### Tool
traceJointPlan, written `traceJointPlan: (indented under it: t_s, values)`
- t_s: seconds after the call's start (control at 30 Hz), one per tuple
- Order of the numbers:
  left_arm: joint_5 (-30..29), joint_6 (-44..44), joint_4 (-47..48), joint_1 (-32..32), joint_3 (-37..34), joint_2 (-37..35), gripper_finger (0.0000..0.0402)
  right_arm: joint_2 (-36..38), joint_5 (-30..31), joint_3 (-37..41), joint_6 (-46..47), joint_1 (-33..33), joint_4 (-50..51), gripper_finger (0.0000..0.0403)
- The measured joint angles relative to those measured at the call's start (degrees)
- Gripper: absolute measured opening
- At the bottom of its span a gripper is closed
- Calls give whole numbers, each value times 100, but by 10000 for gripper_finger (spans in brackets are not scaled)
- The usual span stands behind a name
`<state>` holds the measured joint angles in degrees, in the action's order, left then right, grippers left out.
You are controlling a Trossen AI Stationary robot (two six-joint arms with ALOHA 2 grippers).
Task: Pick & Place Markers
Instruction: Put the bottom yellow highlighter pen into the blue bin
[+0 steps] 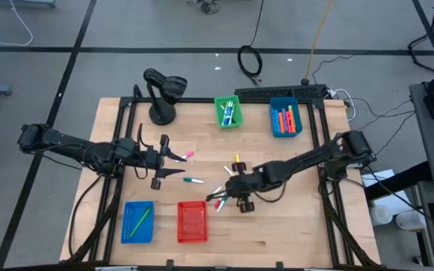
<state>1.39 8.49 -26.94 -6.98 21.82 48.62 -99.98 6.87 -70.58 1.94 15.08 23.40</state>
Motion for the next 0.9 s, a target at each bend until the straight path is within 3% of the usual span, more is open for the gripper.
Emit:
traceJointPlan:
  t_s: [0.23, 0.6, 0.77, 0.9]
  values:
    - [-291, -2, 35, 0, 0, 0, 159, 562, 244, 6, -833, -24, -1351, 18]
    - [-437, 87, -66, 0, 2, 460, 159, 583, 196, 856, -2094, -415, -5718, 19]
    - [-380, 81, -831, 0, 2, 811, 159, 583, -416, 1243, -1894, -626, -7151, 19]
    - [-134, 78, -1609, -9, 2, 1234, 159, 588, -547, 1339, -1797, -720, -7329, 19]
